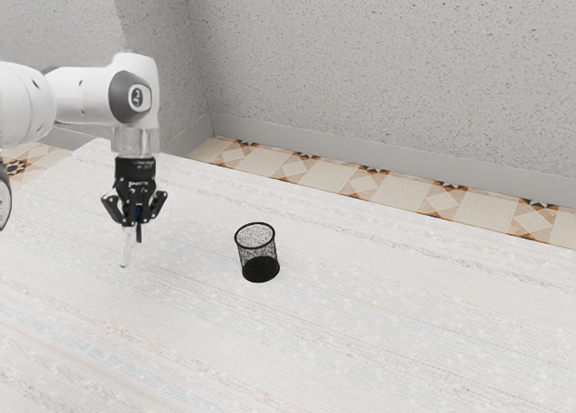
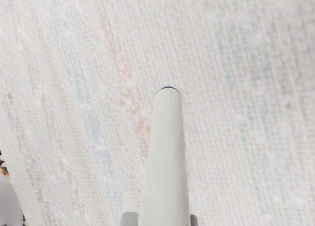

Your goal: Take the marker out of the pen holder and place it to the left of the pen holder.

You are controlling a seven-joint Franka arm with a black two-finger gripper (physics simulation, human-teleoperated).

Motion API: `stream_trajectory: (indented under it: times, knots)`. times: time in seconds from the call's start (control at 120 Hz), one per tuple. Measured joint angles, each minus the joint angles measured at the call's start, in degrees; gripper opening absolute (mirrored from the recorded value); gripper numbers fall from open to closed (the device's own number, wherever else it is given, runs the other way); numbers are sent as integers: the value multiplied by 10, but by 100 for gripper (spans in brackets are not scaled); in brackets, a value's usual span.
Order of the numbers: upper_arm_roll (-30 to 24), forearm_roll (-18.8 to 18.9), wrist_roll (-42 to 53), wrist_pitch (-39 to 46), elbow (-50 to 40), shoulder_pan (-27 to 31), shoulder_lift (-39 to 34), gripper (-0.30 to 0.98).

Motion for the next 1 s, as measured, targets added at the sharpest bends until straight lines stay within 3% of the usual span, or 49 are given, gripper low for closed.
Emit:
stream_trajectory:
  times: [0.308,0.5,0.567,0.792,1.0]
  knots:
    - [1,50,-44,-94,2,21,51,-10]
    - [1,59,-63,-114,1,24,73,-9]
    - [1,60,-68,-116,1,24,74,-2]
    - [1,55,-79,-108,0,28,71,40]
    - [1,54,-82,-94,0,28,70,58]
